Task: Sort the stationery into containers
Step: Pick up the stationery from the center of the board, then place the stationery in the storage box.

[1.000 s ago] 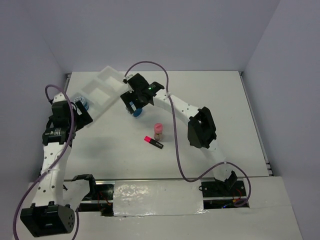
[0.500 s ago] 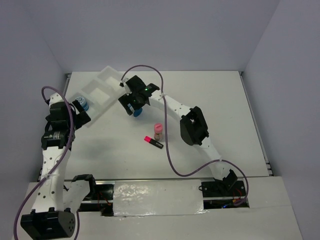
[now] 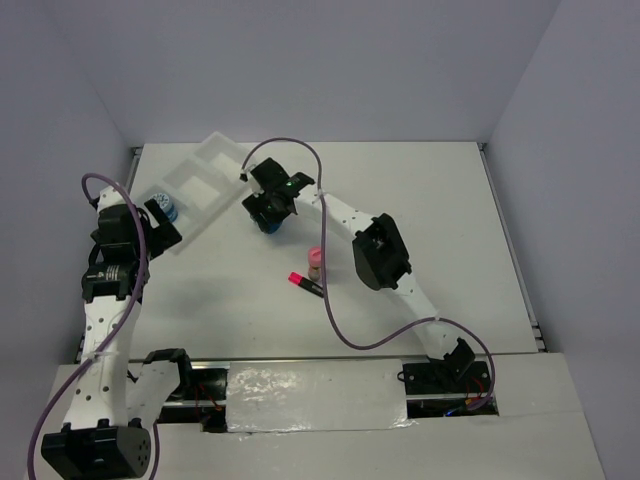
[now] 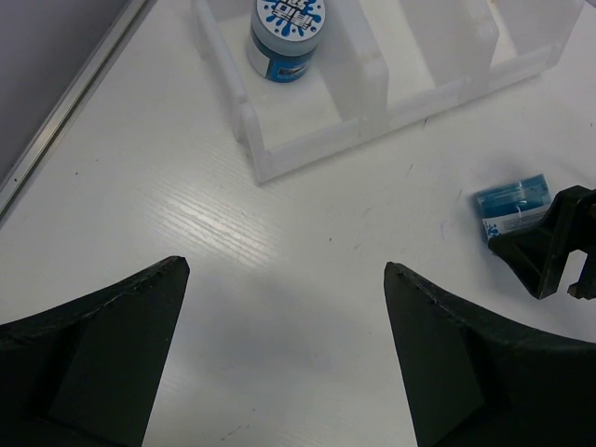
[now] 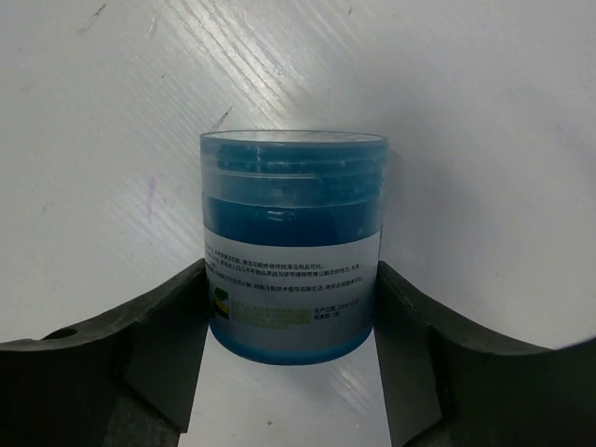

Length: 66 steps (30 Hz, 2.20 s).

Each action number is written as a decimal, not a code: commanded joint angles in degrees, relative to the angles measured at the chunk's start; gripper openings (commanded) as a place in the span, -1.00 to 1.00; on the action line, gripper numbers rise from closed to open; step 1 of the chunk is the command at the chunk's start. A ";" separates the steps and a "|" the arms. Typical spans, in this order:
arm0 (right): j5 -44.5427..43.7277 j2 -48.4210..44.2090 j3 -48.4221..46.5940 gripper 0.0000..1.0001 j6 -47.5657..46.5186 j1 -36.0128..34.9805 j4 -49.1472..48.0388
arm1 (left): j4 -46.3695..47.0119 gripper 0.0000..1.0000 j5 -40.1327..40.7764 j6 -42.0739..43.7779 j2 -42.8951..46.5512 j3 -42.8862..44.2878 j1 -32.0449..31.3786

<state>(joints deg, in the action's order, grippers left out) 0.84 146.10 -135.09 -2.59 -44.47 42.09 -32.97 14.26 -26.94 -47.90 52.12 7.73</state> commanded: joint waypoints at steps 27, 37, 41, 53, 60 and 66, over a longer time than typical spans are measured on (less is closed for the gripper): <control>8.91 -65.74 50.34 -0.73 2.50 -8.26 -35.14 | 30.69 0.99 -33.70 -29.40 -0.09 6.42 -21.86; -0.84 -69.81 50.54 -0.73 1.09 -15.12 -28.73 | 32.44 0.99 -37.81 -29.05 0.35 7.82 -27.15; -1.19 -70.25 50.27 -0.74 -0.83 -16.35 -26.88 | 31.92 0.99 -38.52 -27.65 0.35 8.79 -28.29; -7.96 -72.19 52.91 -0.74 -7.43 -18.64 -26.97 | 23.48 0.78 -42.20 -23.69 0.00 11.34 -28.29; -8.31 -73.50 54.49 -0.75 -9.01 -18.64 -28.64 | 20.05 0.72 -43.70 -21.67 1.05 12.48 -28.29; -5.42 -73.86 55.10 -0.74 -11.21 -18.64 -28.46 | 18.65 -0.06 -44.14 -20.00 0.27 13.01 -28.29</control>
<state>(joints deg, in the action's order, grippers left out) -3.99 75.09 -80.09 -11.46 -63.24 18.00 -14.92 -26.57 -48.64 -48.34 62.28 -20.29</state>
